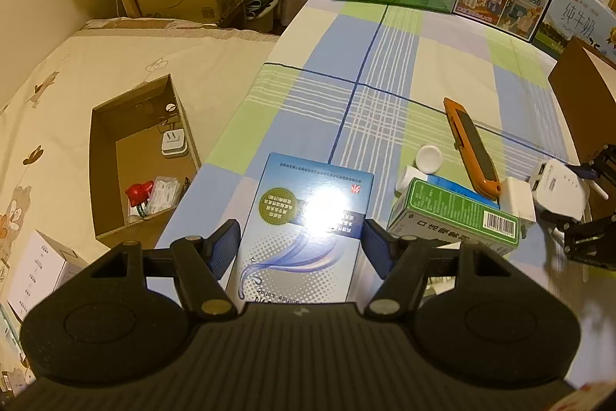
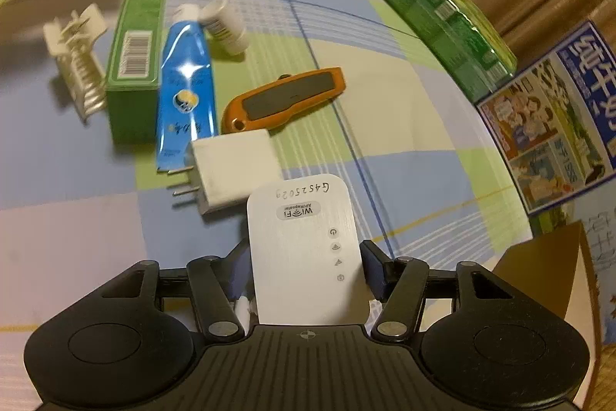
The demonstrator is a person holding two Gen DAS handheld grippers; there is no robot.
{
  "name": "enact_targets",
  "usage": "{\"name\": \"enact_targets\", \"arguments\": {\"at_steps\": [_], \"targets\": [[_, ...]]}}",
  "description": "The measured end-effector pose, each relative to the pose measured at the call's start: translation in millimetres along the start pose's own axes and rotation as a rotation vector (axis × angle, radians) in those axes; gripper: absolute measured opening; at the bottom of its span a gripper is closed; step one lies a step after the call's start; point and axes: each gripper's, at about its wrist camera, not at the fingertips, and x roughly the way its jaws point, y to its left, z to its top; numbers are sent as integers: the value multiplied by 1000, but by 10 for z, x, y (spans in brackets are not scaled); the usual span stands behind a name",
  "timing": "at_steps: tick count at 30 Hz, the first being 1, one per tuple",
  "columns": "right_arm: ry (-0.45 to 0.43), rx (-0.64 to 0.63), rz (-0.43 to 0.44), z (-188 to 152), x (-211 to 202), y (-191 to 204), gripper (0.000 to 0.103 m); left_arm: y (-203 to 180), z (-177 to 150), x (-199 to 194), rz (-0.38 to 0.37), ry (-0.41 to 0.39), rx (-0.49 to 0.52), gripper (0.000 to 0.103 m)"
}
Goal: Organize rigid objects
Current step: 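Lift the medicine box with the left tool while the right tool grasps the white wifi extender, then carry both items to the brown box and lower them inside with both tools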
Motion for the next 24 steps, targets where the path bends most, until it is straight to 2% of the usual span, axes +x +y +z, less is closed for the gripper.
{"name": "enact_targets", "arguments": {"at_steps": [5, 11, 19, 24], "targets": [[-44, 51, -5, 22, -91, -111, 53, 11, -8, -2, 5, -2, 0, 65], [-94, 183, 2, 99, -279, -260, 52, -24, 15, 0, -5, -13, 9, 65], [-177, 428, 45, 188, -674, -623, 52, -135, 165, -58, -28, -52, 52, 65], [-233, 568, 73, 197, -997, -869, 52, -332, 354, -134, -68, -101, 97, 65]]}}
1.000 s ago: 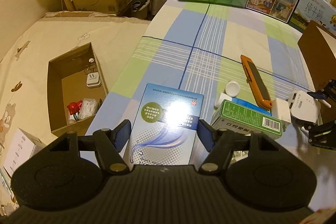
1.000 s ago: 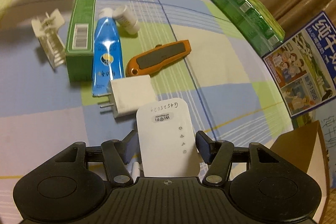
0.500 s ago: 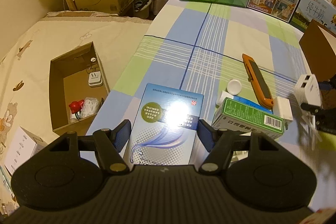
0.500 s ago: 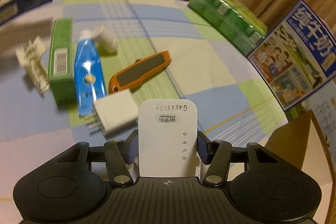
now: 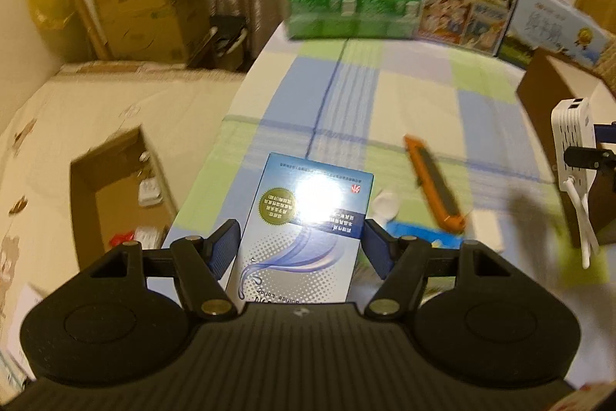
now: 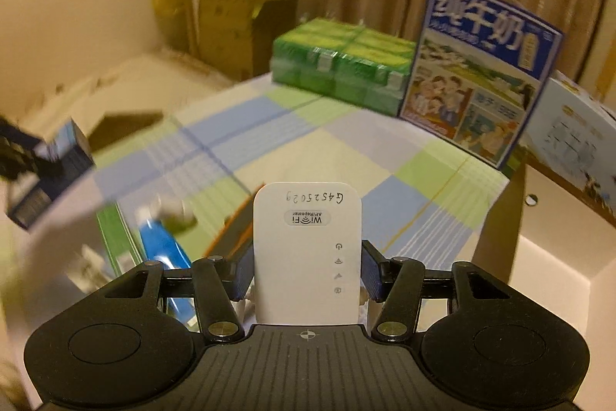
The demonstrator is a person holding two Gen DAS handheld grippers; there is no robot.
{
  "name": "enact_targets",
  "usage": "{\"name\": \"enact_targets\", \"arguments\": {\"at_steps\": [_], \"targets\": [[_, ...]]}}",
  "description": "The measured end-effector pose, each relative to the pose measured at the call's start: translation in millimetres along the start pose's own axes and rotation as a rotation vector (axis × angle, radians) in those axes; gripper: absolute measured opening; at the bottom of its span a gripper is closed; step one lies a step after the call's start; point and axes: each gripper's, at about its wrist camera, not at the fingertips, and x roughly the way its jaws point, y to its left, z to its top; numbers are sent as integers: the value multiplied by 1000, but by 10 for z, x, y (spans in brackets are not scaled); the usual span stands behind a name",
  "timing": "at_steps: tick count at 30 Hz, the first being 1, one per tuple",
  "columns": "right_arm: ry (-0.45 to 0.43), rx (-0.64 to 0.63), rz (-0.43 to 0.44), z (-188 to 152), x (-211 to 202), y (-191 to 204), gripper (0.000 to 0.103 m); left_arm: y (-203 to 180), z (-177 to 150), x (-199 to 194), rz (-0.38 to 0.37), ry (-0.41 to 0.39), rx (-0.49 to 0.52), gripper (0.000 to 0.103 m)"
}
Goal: Organize rigid objects
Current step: 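Carry both items to the brown box and lower them inside with both tools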
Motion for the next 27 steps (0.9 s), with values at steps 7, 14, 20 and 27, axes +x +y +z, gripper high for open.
{"name": "enact_targets", "arguments": {"at_steps": [7, 14, 20, 27], "targets": [[-80, 139, 7, 164, -488, -270, 52, -496, 376, -69, -88, -76, 114, 65], [-125, 240, -65, 123, -1000, -696, 52, -1269, 702, -75, -221, -126, 221, 65], [-116, 320, -192, -109, -1363, -1208, 52, -2092, 924, -98, -342, -151, 303, 65], [-80, 395, -286, -414, -1631, -1776, 52, -3047, 1081, 0, -451, -119, 368, 65]]}}
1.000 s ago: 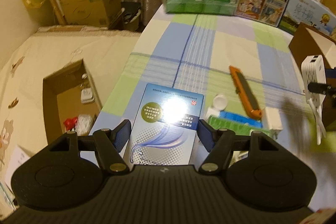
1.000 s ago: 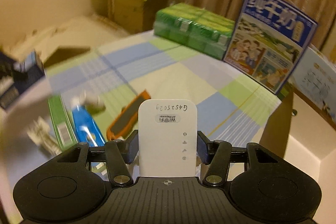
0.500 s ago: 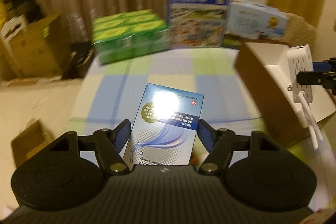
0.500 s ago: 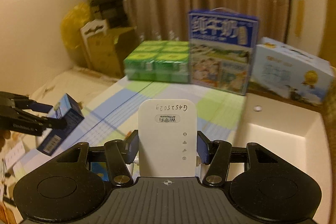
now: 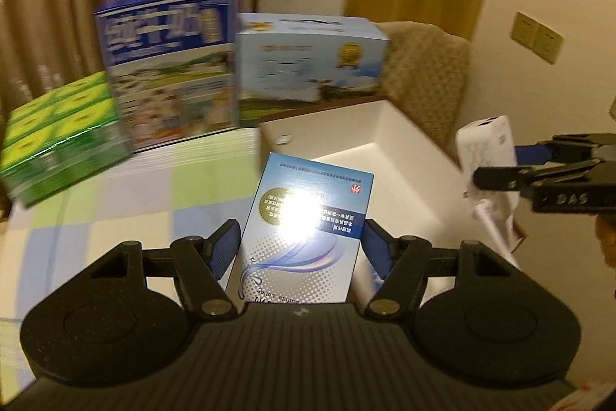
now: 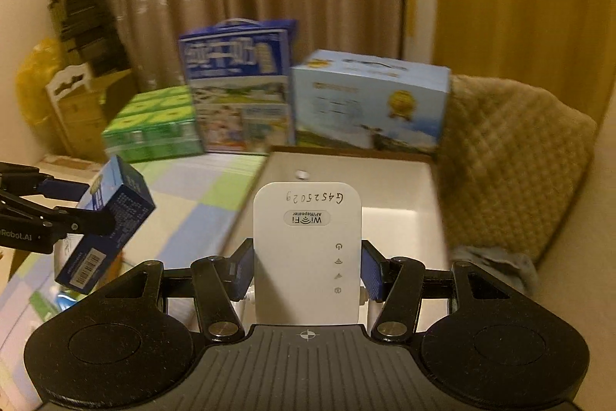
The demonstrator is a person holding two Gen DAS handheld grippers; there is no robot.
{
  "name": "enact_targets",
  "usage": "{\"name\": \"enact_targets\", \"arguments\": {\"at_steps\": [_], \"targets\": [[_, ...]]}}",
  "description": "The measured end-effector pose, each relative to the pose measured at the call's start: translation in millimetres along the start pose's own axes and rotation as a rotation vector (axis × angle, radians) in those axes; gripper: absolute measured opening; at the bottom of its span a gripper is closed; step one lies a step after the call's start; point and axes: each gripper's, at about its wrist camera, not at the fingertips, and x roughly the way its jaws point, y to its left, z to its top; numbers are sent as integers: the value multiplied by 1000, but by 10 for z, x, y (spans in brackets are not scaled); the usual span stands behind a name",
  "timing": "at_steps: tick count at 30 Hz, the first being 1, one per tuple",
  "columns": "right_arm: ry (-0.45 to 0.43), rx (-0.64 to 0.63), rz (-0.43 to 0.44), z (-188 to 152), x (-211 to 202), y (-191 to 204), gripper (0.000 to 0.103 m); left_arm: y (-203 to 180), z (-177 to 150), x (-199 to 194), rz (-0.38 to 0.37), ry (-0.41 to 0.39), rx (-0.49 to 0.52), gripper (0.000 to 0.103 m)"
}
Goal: Organize rigid objects
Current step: 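Carry both items to the brown box and lower them inside with both tools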
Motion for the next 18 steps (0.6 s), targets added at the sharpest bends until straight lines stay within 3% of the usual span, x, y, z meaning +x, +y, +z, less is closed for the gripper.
{"name": "enact_targets", "arguments": {"at_steps": [7, 18], "targets": [[47, 45, -15, -24, 115, -510, 52, -484, 226, 477, -29, 41, 11, 65], [178, 58, 31, -63, 716, -876, 52, -689, 369, 1213, 40, 136, -27, 65]]}}
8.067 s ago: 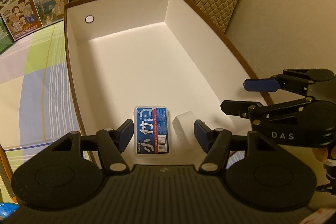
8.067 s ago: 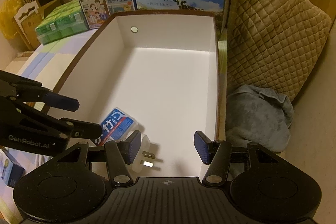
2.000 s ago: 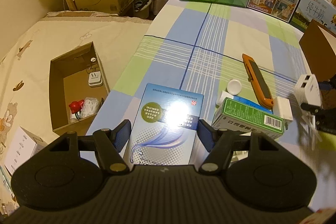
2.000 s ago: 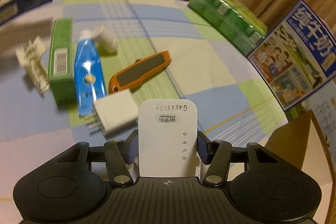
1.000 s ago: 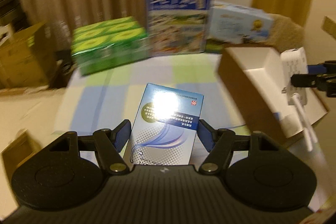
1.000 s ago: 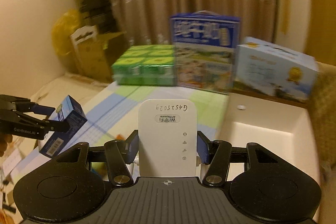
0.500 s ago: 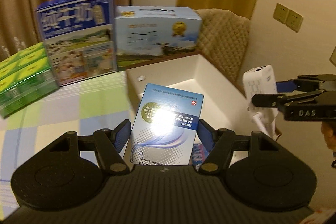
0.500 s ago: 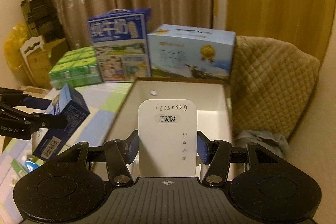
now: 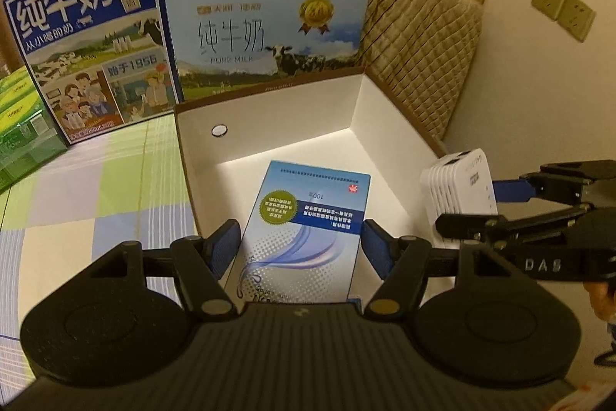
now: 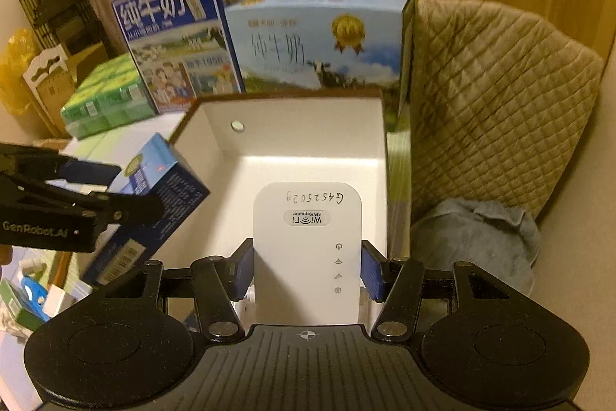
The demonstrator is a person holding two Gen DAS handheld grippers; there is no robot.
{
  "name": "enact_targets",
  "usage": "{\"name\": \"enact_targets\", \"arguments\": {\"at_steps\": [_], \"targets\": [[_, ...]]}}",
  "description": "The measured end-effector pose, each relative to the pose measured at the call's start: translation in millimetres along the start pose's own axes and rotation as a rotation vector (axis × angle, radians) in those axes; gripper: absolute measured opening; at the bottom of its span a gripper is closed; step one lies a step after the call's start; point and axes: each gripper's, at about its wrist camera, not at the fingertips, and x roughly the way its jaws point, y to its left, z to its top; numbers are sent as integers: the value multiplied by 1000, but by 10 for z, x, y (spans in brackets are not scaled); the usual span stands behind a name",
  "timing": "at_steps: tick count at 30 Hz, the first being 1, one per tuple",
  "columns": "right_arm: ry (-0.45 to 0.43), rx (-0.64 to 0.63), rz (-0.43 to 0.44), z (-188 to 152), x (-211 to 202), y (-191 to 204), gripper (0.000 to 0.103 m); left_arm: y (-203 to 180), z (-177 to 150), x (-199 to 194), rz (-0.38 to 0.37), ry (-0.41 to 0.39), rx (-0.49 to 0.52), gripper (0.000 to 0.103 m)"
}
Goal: Organize rigid objects
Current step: 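Carry both items to the brown box and lower them inside with both tools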
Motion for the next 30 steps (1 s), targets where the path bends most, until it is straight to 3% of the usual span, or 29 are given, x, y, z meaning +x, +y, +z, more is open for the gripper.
{"name": "enact_targets", "arguments": {"at_steps": [12, 24, 30], "targets": [[124, -29, 9, 35, 553, -85, 52, -16, -5, 553, 28, 101, -26, 64], [146, -65, -13, 62, 700, -47, 53, 25, -94, 749, 36, 187, -32, 64], [156, -71, -32, 76, 686, -29, 53, -14, -120, 716, 14, 188, -11, 64]]}}
